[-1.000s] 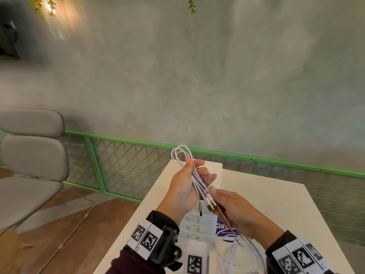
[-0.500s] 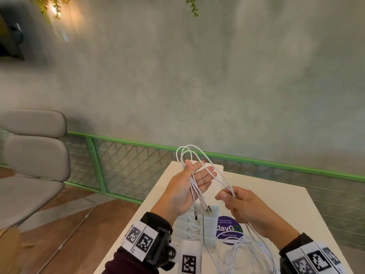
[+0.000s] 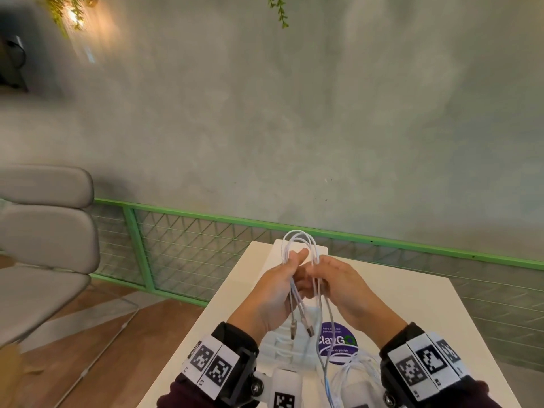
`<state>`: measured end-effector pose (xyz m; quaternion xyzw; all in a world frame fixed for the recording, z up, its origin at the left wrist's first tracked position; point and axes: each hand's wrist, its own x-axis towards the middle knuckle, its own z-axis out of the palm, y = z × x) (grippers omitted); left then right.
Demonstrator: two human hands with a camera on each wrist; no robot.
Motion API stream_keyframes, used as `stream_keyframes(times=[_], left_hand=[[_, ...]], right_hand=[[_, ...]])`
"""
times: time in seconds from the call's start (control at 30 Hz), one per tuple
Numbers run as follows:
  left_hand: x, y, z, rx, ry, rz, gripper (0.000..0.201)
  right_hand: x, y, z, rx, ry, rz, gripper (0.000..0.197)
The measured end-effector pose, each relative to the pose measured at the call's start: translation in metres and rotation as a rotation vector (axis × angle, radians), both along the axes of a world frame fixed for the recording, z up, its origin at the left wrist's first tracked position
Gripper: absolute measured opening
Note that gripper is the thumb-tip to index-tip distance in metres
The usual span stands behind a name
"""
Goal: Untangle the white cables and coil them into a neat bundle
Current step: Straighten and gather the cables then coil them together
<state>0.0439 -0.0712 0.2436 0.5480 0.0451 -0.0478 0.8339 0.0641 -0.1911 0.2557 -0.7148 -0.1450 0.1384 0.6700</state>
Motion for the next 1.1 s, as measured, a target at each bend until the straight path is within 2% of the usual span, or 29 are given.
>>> stream_keyframes(times=[0.07,0.17,0.37,0.5,0.57,0.63,0.7,0.8,0.93,1.03,1.1], left_hand=[[0.003,0.005,0.001,-0.05,0.005,0.039,0.038],[0.005,0.012,0.003,-0.071,0.009,0.135,0.039],[-0.003,0.014,0.007,0.107,0.031,0.093,0.021],[-0.005,0.005,0.011,0.23,0.052,-0.022,0.042],[-0.005,-0.002,0.01,0.332,0.062,-0.075,0.048],[-0.005,-0.006,0.008,0.416,0.038,-0.086,0.05],[-0.003,-0.005,0.009,0.444,0.009,-0.061,0.049],[0.001,0.005,0.014,0.392,0.021,0.015,0.045],[0.007,0.012,0.015,0.187,0.005,0.09,0.035],[0.011,0.003,0.013,-0.004,-0.007,0.109,0.032],[0.014,-0.004,0.013,-0.069,-0.023,0.132,0.032]], right_hand=[[0.001,-0.002,0.0,0.038,0.053,0.013,0.01],[0.005,-0.01,0.0,-0.037,0.055,0.028,0.01],[0.015,-0.026,0.013,-0.052,0.004,-0.022,0.037],[0.016,-0.031,0.029,-0.148,0.016,0.105,0.057],[0.019,-0.03,0.038,-0.126,0.063,0.149,0.053],[0.023,-0.028,0.046,-0.133,0.083,0.153,0.041],[0.027,-0.03,0.05,-0.274,0.025,0.188,0.035],[0.033,-0.044,0.053,-0.455,-0.014,0.219,0.029],[0.039,-0.062,0.052,-0.353,-0.016,0.116,0.035],[0.036,-0.046,0.033,-0.269,-0.102,-0.052,0.026],[0.029,-0.027,0.018,-0.318,-0.197,-0.162,0.028]])
